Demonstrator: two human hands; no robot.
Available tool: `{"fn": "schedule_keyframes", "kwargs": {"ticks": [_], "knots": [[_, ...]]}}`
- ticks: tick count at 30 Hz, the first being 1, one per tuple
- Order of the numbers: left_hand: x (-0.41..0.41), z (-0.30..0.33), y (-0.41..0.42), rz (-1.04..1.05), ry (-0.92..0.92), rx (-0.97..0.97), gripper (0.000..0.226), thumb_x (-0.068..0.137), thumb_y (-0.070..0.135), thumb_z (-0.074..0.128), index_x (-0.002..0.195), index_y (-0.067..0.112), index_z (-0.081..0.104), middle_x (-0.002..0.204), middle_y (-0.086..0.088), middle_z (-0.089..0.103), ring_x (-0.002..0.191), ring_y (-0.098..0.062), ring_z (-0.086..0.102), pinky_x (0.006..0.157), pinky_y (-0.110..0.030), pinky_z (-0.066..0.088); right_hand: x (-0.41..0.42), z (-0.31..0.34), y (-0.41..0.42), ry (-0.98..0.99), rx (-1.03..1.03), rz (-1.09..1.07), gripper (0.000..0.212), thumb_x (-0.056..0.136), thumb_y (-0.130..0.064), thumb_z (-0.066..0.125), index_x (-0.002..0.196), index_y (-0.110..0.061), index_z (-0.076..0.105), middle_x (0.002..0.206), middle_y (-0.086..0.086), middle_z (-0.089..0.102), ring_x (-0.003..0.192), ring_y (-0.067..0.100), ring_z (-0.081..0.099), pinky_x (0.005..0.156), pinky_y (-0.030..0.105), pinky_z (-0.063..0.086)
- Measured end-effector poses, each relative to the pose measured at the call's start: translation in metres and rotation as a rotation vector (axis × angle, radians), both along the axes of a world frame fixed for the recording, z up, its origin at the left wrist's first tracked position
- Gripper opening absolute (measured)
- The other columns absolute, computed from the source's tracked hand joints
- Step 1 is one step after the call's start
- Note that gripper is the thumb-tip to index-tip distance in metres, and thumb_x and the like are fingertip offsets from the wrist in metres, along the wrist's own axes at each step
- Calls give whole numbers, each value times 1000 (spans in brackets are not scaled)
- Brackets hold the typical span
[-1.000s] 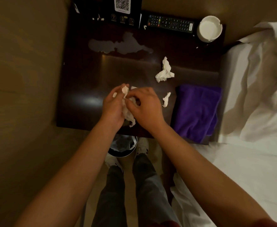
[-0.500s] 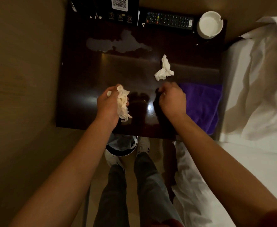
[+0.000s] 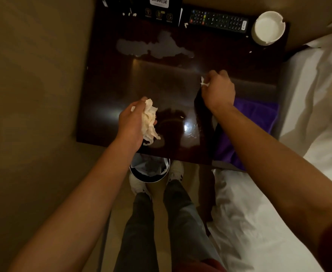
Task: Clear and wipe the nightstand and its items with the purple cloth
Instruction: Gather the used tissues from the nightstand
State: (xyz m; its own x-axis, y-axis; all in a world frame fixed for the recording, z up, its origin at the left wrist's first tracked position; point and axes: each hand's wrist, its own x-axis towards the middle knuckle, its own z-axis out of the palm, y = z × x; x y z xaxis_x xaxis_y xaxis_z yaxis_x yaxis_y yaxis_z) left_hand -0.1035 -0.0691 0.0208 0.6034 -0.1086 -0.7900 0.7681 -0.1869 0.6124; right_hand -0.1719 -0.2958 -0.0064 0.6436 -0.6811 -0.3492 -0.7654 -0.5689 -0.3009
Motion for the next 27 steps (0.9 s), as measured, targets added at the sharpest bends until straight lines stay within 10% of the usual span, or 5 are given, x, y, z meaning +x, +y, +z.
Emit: {"fn": "schedule_keyframes", "kwargs": {"ticks": [4,27], "knots": [[-1,-2,6,24,42,-18,37,90,48,70,107,16,71,102,-6,73,91,-21,72,84,-38,59,-8,4,2,-109,86,-39,16,91,-10,61,104,-13,70,120,14,59,103,37,63,86,39,51],[-25,-9,85,206,-43,-15,10,90,28,76,91,18,72,75,4,75,69,-11,72,61,-25,57,-39,2,97,96,67,235,21,89,-25,67,103,-10,74,103,18,70,93,41,67,75,37,51]]}}
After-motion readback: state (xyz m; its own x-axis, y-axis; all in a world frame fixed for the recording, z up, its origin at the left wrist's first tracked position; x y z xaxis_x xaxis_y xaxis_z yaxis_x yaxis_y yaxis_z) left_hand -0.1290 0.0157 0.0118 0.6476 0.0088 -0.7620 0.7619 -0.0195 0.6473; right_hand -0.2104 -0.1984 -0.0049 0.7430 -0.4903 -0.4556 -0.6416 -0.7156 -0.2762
